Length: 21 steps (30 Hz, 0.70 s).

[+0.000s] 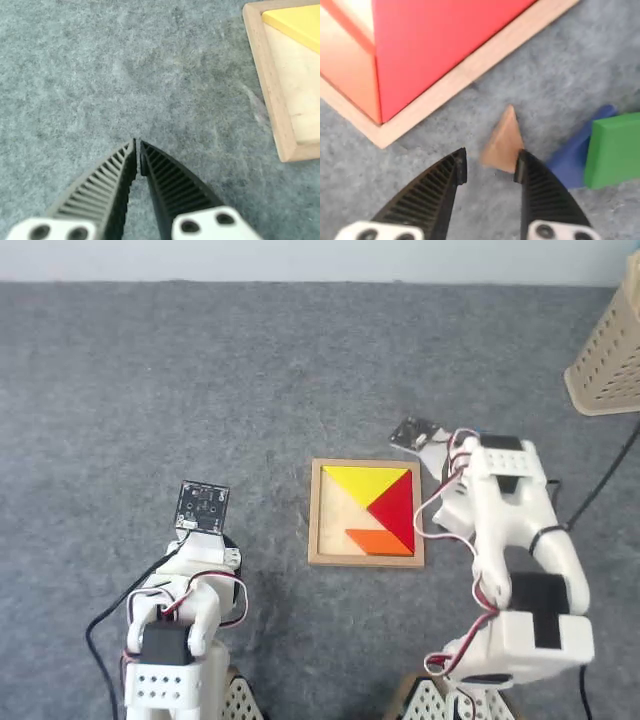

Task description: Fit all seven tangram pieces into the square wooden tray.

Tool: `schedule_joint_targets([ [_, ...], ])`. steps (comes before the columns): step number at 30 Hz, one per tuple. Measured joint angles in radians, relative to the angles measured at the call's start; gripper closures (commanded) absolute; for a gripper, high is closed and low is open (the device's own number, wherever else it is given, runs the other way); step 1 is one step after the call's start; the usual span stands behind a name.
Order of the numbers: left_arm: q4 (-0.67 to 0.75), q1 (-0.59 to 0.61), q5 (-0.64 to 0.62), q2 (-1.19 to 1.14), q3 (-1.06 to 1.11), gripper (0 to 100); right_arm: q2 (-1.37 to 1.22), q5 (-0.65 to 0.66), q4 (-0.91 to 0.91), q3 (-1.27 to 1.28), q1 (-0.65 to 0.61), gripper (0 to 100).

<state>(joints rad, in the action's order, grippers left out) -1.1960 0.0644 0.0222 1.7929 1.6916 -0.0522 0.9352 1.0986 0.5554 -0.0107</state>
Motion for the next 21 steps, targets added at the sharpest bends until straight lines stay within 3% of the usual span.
schedule_joint_targets([
  [7,0.000,0.000,0.000,0.000,0.000,99,-0.038,-0.002,-0.051,0.028,0.005,83.4],
  [13,0.000,0.000,0.000,0.000,0.000,99,-0.044,-0.003,-0.069,0.014,0.011,99.7],
  [21,0.000,0.000,0.000,0.000,0.000,99,-0.071,-0.129,0.028,-0.115,0.006,99.1],
])
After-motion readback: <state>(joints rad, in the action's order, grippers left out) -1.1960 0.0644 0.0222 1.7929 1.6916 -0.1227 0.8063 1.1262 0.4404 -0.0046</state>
